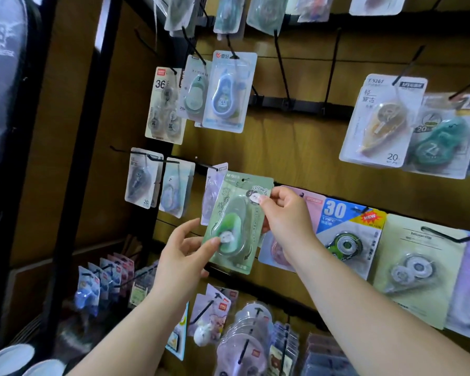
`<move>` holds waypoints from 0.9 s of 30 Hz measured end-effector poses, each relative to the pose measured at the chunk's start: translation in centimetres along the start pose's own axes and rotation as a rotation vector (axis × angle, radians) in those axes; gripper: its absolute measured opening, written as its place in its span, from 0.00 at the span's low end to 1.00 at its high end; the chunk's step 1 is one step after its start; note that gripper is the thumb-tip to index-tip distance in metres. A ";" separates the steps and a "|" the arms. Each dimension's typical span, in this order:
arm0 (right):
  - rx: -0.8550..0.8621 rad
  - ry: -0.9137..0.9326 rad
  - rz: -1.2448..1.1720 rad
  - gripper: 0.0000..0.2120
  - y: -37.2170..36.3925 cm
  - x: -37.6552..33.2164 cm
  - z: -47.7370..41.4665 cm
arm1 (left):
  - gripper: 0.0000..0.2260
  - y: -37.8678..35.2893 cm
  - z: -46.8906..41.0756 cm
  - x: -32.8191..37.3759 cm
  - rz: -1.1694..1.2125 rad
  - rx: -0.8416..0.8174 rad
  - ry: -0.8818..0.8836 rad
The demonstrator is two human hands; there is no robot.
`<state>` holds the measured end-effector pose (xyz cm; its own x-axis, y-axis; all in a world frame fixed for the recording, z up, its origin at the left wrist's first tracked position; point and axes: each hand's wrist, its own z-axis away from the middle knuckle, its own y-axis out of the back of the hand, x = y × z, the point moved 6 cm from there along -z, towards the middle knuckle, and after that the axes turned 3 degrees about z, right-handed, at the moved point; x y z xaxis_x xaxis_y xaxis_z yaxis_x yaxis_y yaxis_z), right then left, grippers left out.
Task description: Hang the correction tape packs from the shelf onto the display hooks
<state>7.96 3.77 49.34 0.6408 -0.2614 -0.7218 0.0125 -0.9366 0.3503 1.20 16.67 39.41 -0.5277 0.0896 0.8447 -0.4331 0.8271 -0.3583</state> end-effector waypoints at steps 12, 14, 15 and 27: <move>-0.021 -0.039 -0.041 0.03 -0.7 0.8 -0.6 | 0.26 0.4 -0.2 -0.8 -0.022 0.041 -0.016; -0.020 -0.038 -0.039 0.03 -0.7 0.7 -0.7 | 0.25 0.4 -0.3 -0.7 -0.027 0.043 -0.021; -0.017 -0.040 -0.042 0.04 -0.7 0.7 -0.7 | 0.24 0.4 -0.3 -0.7 -0.032 0.045 -0.025; 0.029 -0.086 0.025 0.12 -1.1 2.4 -1.7 | 0.24 -0.5 -1.8 -2.6 -0.074 0.072 0.023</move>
<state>10.81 4.61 48.19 0.5724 -0.3024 -0.7622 -0.0256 -0.9357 0.3520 4.10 17.07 38.09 -0.4756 0.0430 0.8786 -0.5222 0.7900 -0.3213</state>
